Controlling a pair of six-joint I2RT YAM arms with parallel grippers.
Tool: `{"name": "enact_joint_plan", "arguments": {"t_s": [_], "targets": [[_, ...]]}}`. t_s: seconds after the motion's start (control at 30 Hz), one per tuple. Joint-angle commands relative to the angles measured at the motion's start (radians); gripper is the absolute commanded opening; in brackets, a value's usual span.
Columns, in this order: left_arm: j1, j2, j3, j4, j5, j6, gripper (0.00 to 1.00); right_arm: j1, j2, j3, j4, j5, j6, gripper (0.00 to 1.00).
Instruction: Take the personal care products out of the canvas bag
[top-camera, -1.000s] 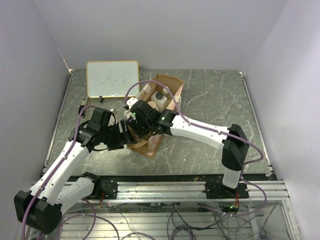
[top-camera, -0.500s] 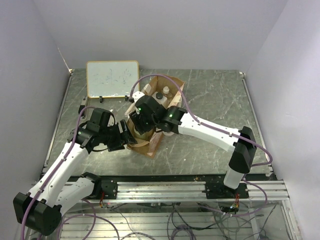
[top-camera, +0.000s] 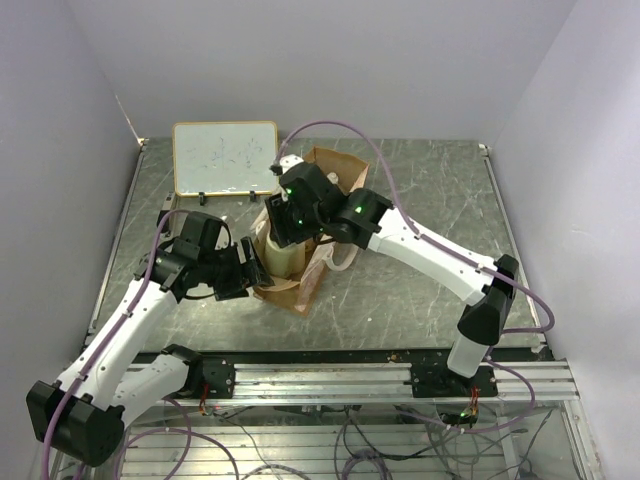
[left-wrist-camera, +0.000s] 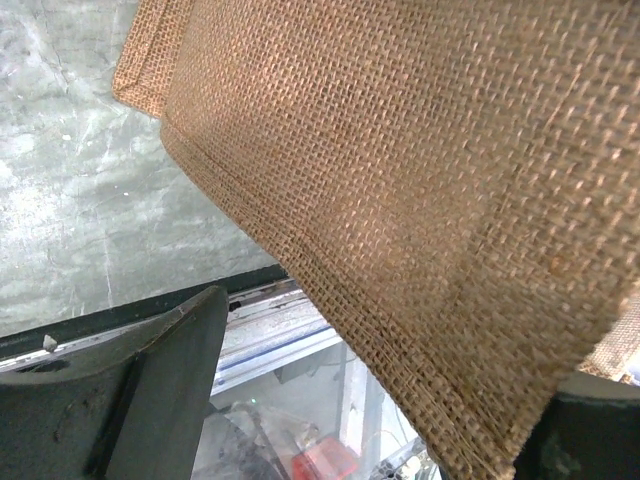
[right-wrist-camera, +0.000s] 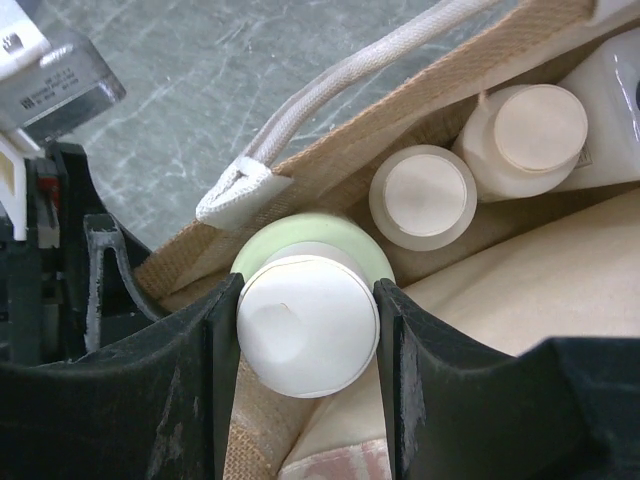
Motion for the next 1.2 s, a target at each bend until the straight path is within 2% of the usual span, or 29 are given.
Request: {"name": "enact_joint_plan", "arguments": {"t_s": [0.0,0.23,0.37,0.63,0.83,0.97,1.17], "targets": [[-0.008,0.013,0.032,-0.093,0.026,0.033,0.83,-0.030,-0.065,0.098,0.026,-0.053,0.135,0.00],[-0.008,0.043,0.073,-0.099,0.027,0.051,0.83,-0.108,-0.124,0.096,0.003,-0.146,0.250,0.00],[-0.008,0.061,0.083,-0.105,0.020,0.067,0.83,-0.192,-0.181,0.080,0.034,-0.252,0.319,0.00],[-0.008,0.071,0.075,-0.079,0.026,0.058,0.83,-0.452,-0.339,-0.041,0.184,-0.515,0.471,0.00],[-0.008,0.088,0.087,-0.083,0.021,0.065,0.83,-0.691,-0.410,-0.017,0.111,-0.570,0.439,0.00],[-0.009,0.100,0.105,-0.094,0.009,0.077,0.83,-0.809,-0.449,0.008,-0.021,-0.494,0.326,0.00],[-0.008,0.118,0.146,-0.117,-0.029,0.099,0.83,-0.824,-0.510,-0.051,-0.154,-0.188,0.127,0.00]]}}
